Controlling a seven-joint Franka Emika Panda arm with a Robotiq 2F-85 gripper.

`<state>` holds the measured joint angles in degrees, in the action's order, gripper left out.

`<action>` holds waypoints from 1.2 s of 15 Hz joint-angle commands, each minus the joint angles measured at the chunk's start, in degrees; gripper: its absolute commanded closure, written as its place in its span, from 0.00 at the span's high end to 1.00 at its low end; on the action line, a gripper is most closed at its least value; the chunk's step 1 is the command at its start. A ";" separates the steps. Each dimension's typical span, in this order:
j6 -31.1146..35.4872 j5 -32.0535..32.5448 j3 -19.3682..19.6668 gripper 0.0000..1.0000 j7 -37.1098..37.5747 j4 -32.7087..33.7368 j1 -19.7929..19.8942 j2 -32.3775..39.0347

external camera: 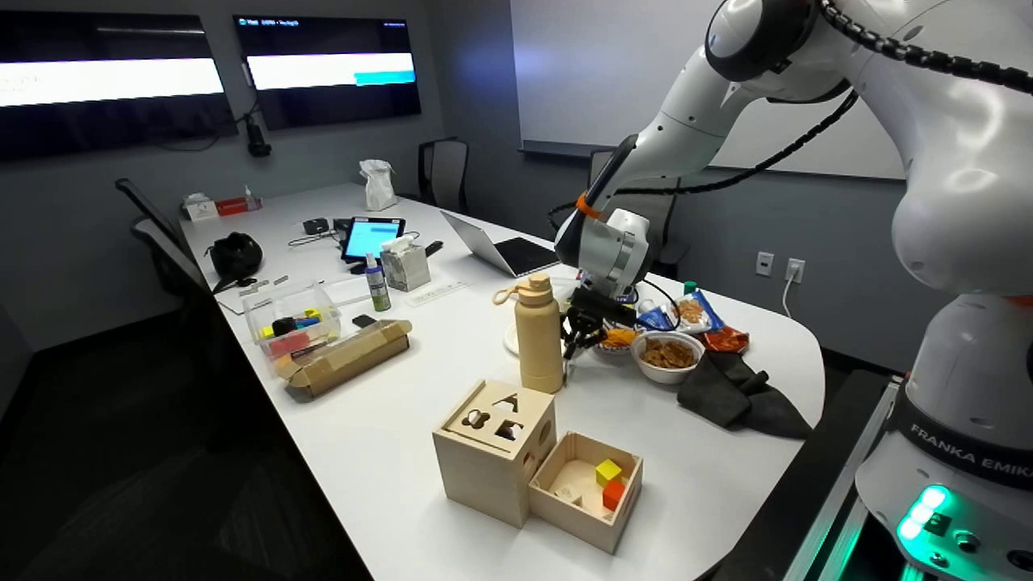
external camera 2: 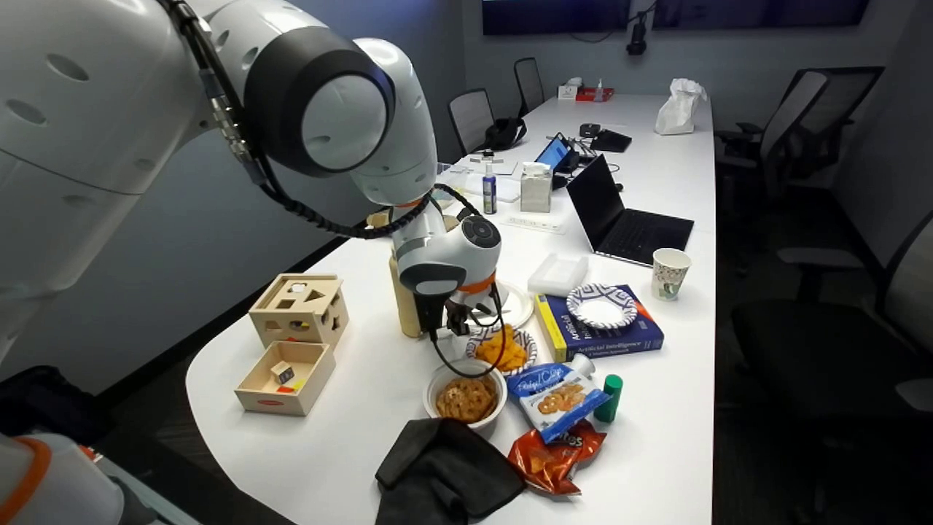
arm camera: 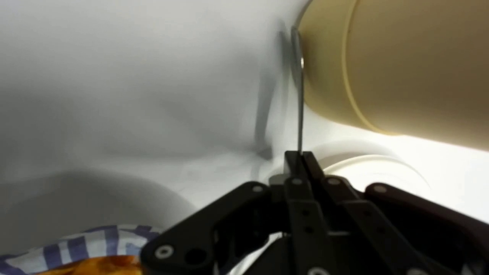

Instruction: Use the silver spoon to stir the contents in the white and black bowl and then the white bowl.

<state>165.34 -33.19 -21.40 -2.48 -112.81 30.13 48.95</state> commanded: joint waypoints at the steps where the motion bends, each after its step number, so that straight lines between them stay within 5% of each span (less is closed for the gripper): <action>1: -0.23 -3.52 -3.20 0.01 -3.42 -4.20 3.02 -5.25; 10: -10.41 -14.12 -5.37 0.01 -12.31 -9.66 8.55 -16.55; 18: -36.63 -20.98 12.95 0.01 -16.19 -6.68 2.40 -18.34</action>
<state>137.16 -51.44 -14.47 -16.70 -120.59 35.24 30.46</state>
